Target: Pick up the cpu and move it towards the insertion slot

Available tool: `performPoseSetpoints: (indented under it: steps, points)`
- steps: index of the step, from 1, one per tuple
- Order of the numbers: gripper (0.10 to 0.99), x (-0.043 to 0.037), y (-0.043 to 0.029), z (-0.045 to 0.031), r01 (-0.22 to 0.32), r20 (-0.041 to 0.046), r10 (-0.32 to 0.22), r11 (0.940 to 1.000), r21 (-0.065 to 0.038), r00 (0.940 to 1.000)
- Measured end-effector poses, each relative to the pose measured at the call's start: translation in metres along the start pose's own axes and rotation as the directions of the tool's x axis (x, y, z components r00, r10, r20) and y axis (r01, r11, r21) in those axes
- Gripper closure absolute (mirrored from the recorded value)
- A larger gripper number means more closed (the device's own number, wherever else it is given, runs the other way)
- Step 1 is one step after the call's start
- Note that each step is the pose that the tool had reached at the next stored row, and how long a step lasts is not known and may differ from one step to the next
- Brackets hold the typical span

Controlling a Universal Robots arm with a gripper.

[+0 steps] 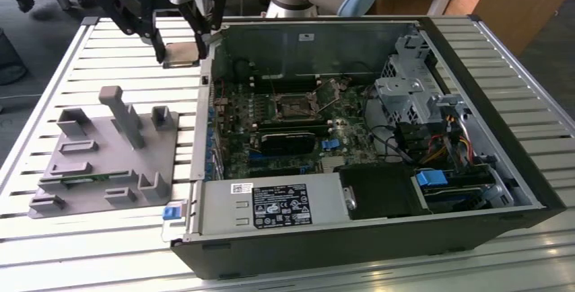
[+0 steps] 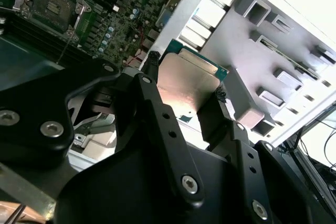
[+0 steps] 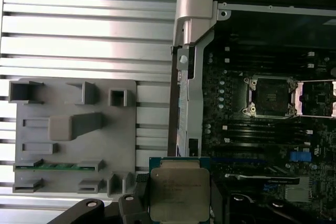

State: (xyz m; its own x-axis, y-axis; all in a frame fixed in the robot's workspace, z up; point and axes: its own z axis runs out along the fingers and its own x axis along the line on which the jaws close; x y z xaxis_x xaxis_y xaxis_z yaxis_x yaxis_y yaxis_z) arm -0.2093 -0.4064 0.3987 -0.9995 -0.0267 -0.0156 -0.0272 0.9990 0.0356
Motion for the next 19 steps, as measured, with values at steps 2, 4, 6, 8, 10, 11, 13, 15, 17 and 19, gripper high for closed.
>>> performPoseSetpoints:
  steps: [2,4,6,8,10,11,13,15,17,19]
  points:
    - [0.541,-0.0018,0.0000,0.0000,0.000,0.0000,0.000,1.0000,0.000,1.0000]
    - [0.541,-0.0036,-0.0001,0.0000,0.000,0.0000,0.000,1.0000,0.000,1.0000]
    - [0.541,-0.0055,-0.0002,0.0001,0.000,0.0000,0.000,1.0000,0.000,1.0000]
    - [0.541,-0.0074,-0.0002,0.0001,0.000,0.0000,0.000,1.0000,0.000,1.0000]
    - [0.541,-0.0093,-0.0003,0.0001,0.000,0.0000,0.000,1.0000,0.000,1.0000]
    - [0.541,-0.0103,-0.0003,0.0001,0.000,-0.0001,0.000,1.0000,0.000,1.0000]
    - [0.541,-0.0122,-0.0004,0.0002,0.000,0.0000,0.000,1.0000,0.000,1.0000]
    - [0.541,-0.0142,-0.0004,0.0002,0.000,0.0000,0.000,1.0000,0.000,1.0000]
    - [0.541,-0.0162,-0.0004,0.0002,0.000,0.0000,0.000,1.0000,0.000,1.0000]
    - [0.541,-0.0180,-0.0005,0.0003,0.000,0.0000,0.000,1.0000,0.000,1.0000]
